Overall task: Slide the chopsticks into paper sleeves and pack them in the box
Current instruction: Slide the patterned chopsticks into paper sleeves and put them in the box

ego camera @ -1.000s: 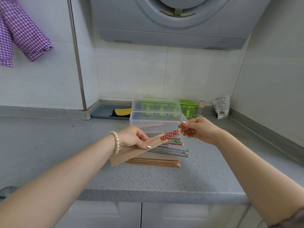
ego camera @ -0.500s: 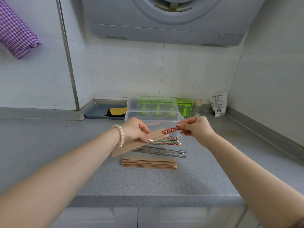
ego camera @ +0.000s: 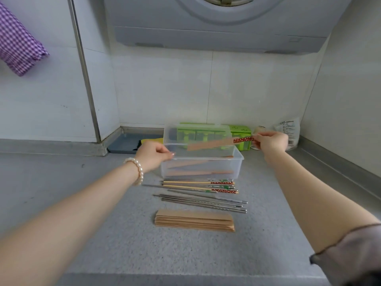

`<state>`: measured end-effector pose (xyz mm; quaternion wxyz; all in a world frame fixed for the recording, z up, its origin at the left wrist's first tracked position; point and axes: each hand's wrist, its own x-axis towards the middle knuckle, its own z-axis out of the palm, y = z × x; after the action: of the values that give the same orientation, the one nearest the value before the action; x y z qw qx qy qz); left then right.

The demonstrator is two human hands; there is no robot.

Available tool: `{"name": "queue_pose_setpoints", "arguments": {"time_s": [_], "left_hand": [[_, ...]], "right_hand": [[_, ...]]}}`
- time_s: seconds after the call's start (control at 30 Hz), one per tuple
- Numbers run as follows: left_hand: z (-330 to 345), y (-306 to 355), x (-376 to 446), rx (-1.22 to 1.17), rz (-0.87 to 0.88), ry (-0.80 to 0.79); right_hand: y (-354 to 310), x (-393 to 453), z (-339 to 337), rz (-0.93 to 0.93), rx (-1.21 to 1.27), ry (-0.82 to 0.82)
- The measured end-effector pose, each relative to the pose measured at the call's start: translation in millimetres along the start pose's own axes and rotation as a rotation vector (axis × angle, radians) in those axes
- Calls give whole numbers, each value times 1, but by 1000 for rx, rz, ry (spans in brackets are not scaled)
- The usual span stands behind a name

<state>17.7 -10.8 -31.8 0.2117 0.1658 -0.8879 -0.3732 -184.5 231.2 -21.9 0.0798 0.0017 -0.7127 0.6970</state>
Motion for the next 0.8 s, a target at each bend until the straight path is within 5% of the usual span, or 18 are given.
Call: {"name": "queue_pose_setpoints", "arguments": {"time_s": [0.33, 0.47, 0.57, 0.63, 0.73, 0.8], "left_hand": [[38, -19, 8, 35, 6, -249], [48, -21, 6, 26, 13, -294], [54, -22, 2, 40, 32, -351], [58, -21, -2, 76, 59, -420], [65, -19, -10, 130, 83, -529], [70, -16, -16, 171, 100, -584]], "right_hand": [[28, 10, 57, -57, -782, -230], [39, -3, 61, -288, -1015, -286], [35, -23, 51, -607, -806, -226], [33, -35, 41, -635, -694, -366], [45, -52, 29, -480, -892, -721], [59, -54, 23, -450, -1012, -800]]}}
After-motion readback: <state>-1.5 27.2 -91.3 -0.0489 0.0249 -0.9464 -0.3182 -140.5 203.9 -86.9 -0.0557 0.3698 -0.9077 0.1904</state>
